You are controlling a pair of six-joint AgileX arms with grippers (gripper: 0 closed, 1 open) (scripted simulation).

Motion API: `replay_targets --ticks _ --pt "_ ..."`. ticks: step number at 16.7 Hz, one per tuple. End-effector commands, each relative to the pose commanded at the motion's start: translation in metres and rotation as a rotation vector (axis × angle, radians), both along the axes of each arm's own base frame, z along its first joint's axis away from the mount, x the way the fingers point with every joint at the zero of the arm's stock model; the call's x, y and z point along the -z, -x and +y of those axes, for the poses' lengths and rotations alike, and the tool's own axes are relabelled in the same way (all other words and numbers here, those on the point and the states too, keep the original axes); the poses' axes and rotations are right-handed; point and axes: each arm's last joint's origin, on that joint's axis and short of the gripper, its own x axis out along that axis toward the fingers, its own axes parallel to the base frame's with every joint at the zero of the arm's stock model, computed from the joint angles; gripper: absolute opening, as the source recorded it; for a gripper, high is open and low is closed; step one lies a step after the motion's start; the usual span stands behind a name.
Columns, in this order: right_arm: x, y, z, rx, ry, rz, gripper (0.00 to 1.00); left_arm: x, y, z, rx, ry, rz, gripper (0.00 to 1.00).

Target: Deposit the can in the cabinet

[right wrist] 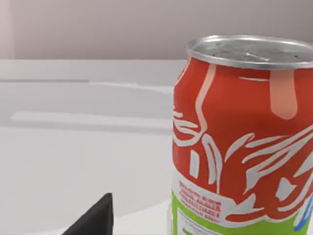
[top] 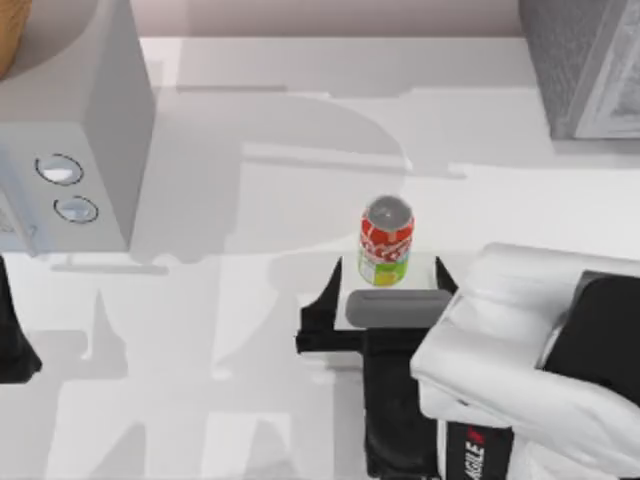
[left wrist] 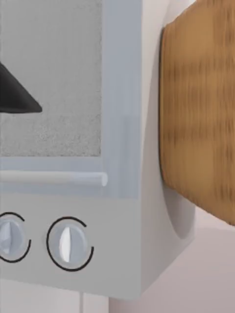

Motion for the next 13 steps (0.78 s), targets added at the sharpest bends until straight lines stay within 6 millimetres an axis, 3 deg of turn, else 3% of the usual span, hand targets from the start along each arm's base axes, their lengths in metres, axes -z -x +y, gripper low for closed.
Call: replay_targets --ticks 7,12,13 --pt "0.000 -0.054 0.001 -0.002 -0.003 -0.002 1.00 0.000 0.000 0.000 0.000 0.000 0.000 1.00" --pt "0.000 -0.058 0.001 -0.002 -0.003 -0.002 1.00 0.000 0.000 0.000 0.000 0.000 0.000 1.00" --pt "0.000 -0.058 0.001 -0.002 -0.003 -0.002 0.92 0.000 0.000 0.000 0.000 0.000 0.000 1.00"
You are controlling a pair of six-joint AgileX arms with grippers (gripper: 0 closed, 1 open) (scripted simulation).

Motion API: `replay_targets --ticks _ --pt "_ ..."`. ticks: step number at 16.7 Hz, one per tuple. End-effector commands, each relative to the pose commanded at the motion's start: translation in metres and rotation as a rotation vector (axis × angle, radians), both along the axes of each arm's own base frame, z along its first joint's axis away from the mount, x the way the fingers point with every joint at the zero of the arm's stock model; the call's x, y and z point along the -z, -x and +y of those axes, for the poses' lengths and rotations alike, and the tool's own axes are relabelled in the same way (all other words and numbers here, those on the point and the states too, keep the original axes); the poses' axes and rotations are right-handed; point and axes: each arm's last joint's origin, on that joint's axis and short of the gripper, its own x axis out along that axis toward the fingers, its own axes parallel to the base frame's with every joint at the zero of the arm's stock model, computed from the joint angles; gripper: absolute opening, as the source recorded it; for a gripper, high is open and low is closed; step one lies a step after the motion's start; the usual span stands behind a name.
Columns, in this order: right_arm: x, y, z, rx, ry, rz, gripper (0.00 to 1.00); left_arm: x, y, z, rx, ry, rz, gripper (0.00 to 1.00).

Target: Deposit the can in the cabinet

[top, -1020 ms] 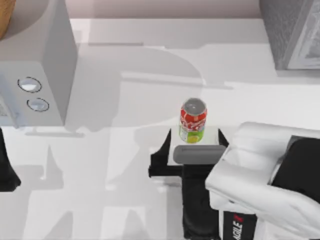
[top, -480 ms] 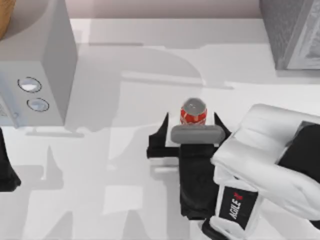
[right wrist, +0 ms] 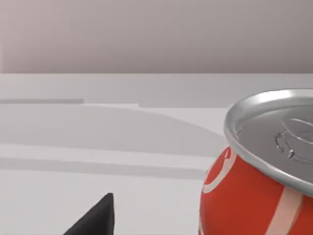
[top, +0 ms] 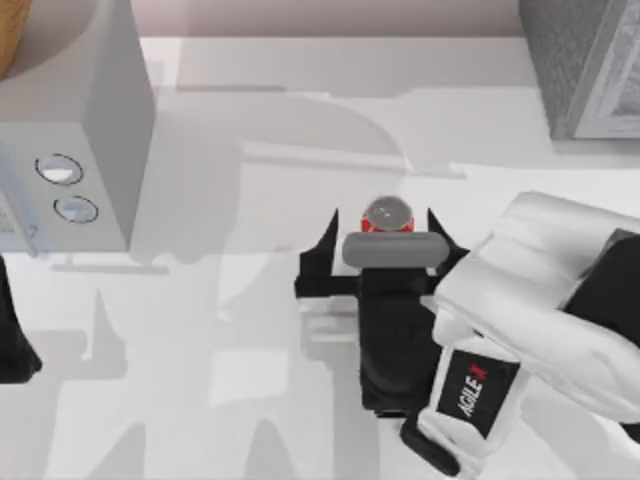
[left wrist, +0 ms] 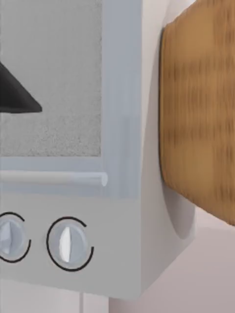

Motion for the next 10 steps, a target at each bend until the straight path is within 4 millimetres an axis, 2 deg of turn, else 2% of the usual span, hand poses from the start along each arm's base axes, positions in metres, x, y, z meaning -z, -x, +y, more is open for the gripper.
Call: replay_targets --ticks 10 --pt "0.0000 0.0000 0.0000 0.000 0.000 0.000 0.17 0.0000 0.0000 0.0000 0.000 0.000 0.000 1.00"
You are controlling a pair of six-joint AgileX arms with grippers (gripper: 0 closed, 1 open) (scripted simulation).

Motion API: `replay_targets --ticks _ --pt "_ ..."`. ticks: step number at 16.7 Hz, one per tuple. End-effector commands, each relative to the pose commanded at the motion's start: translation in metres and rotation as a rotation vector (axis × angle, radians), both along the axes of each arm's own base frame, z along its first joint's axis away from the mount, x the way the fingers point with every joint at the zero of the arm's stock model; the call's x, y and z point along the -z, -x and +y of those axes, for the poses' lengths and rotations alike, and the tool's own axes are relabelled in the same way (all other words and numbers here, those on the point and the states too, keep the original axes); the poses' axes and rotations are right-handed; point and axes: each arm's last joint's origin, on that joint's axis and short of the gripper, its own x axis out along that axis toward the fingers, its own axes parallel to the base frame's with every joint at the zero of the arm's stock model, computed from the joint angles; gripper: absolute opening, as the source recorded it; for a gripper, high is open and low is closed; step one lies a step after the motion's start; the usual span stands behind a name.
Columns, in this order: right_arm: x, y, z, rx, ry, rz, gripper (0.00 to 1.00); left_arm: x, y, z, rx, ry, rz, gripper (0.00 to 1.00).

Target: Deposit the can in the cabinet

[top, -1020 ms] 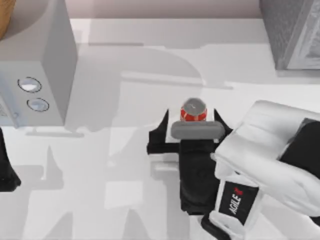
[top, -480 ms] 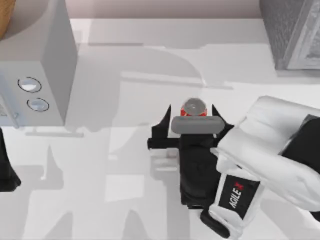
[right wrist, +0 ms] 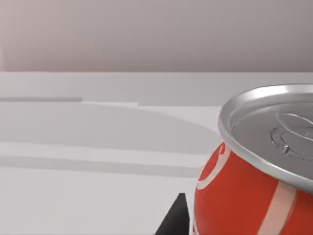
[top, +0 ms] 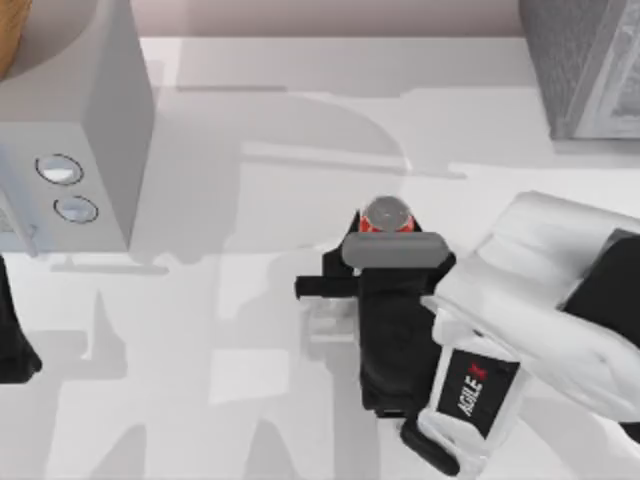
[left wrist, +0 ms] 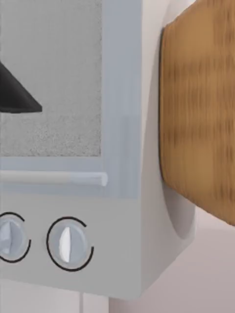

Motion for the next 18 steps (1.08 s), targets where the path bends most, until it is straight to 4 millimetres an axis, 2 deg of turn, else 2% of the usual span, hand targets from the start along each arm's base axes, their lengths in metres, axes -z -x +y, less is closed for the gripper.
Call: replay_targets --ticks 2,3,12,15,18 --pt "0.000 0.000 0.000 0.000 0.000 0.000 0.02 0.000 0.000 0.000 0.000 0.000 0.000 1.00" --pt "0.000 0.000 0.000 0.000 0.000 0.000 0.00 0.000 0.000 0.000 0.000 0.000 0.000 1.00" --pt "-0.001 0.001 0.001 -0.002 -0.001 0.000 0.00 0.000 0.000 0.000 0.000 0.000 0.000 1.00" --pt "-0.019 -0.002 0.005 -0.010 -0.002 -0.002 0.00 0.000 0.000 0.000 0.000 0.000 0.000 1.00" --pt "-0.055 -0.005 0.009 -0.012 -0.001 -0.002 0.00 0.000 0.000 0.000 0.000 0.000 0.000 1.00"
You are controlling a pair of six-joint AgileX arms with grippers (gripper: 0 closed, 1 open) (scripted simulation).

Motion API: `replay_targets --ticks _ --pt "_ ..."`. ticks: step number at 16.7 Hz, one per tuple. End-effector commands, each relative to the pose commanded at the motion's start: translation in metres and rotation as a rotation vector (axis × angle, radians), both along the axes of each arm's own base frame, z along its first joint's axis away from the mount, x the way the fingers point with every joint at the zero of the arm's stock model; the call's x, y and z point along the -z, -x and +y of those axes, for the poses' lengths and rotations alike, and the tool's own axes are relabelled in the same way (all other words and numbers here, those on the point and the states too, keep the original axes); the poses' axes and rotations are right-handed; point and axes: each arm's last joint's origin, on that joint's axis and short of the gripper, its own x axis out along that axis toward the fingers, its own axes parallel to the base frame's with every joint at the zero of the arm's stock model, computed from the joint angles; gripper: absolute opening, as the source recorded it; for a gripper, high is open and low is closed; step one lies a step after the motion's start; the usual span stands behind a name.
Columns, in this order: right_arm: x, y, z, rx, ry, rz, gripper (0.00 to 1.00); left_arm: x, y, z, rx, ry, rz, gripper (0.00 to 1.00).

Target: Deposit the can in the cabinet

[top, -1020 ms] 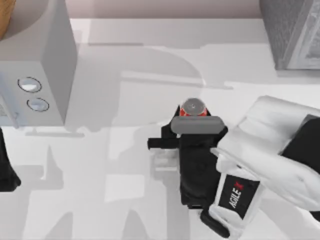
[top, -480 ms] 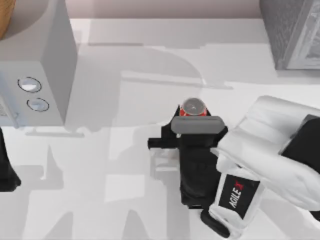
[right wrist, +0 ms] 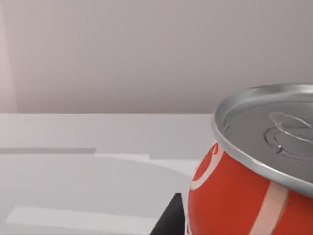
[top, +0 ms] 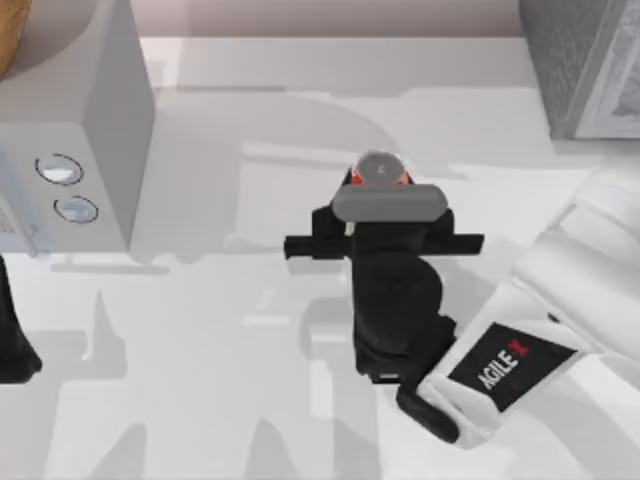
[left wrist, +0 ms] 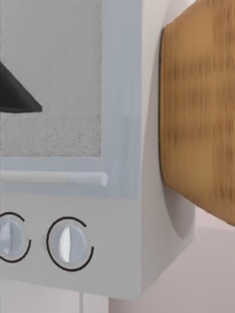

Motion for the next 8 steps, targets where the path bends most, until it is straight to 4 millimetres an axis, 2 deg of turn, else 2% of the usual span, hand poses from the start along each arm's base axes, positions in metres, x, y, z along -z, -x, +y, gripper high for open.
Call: replay_targets --ticks 5,8 --pt "-0.069 0.001 -0.004 0.008 -0.001 0.000 0.00 0.000 0.000 0.000 0.000 0.000 0.000 1.00" --pt "-0.093 0.005 -0.008 0.010 0.000 0.002 0.00 0.000 0.000 0.000 0.000 0.000 0.000 1.00"
